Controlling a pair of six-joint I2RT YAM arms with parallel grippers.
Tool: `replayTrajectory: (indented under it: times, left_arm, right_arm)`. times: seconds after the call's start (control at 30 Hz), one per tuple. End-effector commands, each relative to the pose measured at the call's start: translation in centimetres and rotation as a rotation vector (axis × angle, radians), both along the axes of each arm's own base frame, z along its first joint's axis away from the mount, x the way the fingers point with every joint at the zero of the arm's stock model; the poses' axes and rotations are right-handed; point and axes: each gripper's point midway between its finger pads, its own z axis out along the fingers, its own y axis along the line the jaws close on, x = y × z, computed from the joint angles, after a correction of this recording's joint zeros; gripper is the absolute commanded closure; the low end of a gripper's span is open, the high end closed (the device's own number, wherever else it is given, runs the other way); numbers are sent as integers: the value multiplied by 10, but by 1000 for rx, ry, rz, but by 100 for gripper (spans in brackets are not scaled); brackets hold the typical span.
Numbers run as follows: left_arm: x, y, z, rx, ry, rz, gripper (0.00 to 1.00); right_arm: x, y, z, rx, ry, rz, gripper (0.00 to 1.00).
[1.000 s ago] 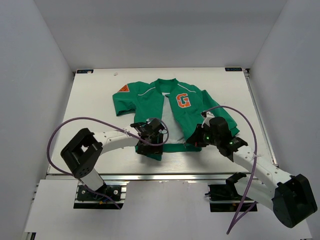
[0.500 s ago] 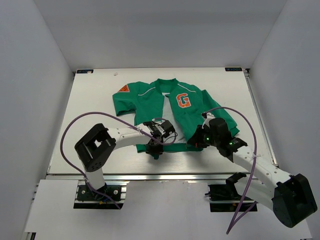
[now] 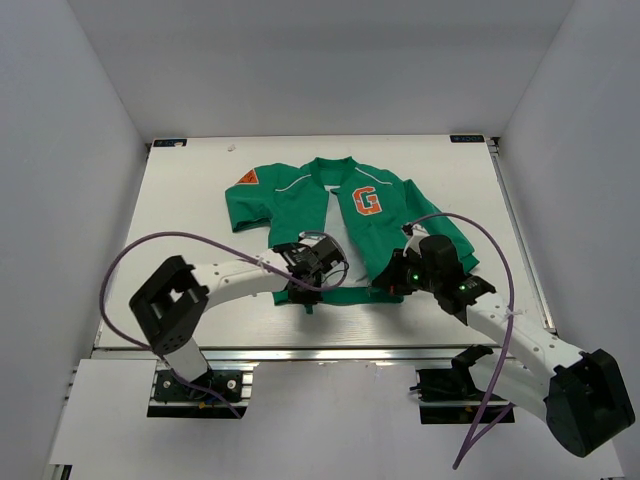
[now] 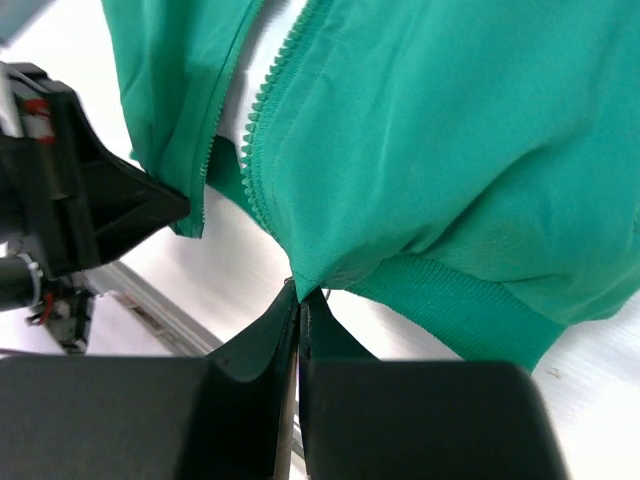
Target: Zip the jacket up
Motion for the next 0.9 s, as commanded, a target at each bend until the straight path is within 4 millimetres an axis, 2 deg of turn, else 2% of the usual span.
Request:
replayTrajectory:
  times: [0.0, 0.13, 0.23, 0.27, 0.3, 0.33, 0.4, 0.43, 0.47, 0.63, 0.87]
  left_arm:
    - [13, -17, 44, -153, -128, -23, 100]
    - [22, -24, 95, -322, -276, -33, 100]
    - [27, -30, 118, -416, -369, -75, 100]
    - [30, -35, 140, -492, -431, -82, 100]
    - [30, -36, 148, -522, -460, -95, 100]
    - [28, -33, 143, -526, -480, -121, 100]
    - [30, -38, 171, -632, -578, -150, 100]
    - [30, -36, 169, -636, -597, -162, 100]
    - [32, -37, 185, -681, -649, -165, 100]
    - [37, -42, 200, -711, -713, -190, 100]
    - [37, -57, 217, -774, -777, -282, 100]
  right_arm:
    - [2, 12, 23, 86, -81, 55, 100]
    - [5, 17, 36, 124, -111, 66, 100]
    - [3, 24, 44, 184, -134, 95, 100]
    - [5, 28, 56, 221, -180, 111, 100]
    - [5, 30, 60, 241, -193, 120, 100]
    - [2, 33, 66, 266, -206, 143, 100]
    - [3, 37, 79, 306, -253, 164, 100]
    - [0, 39, 84, 326, -262, 186, 100]
    - [-1, 40, 89, 340, -276, 198, 100]
    - [-10, 47, 104, 415, -284, 285, 100]
    - [-18, 54, 110, 520, -230, 397, 100]
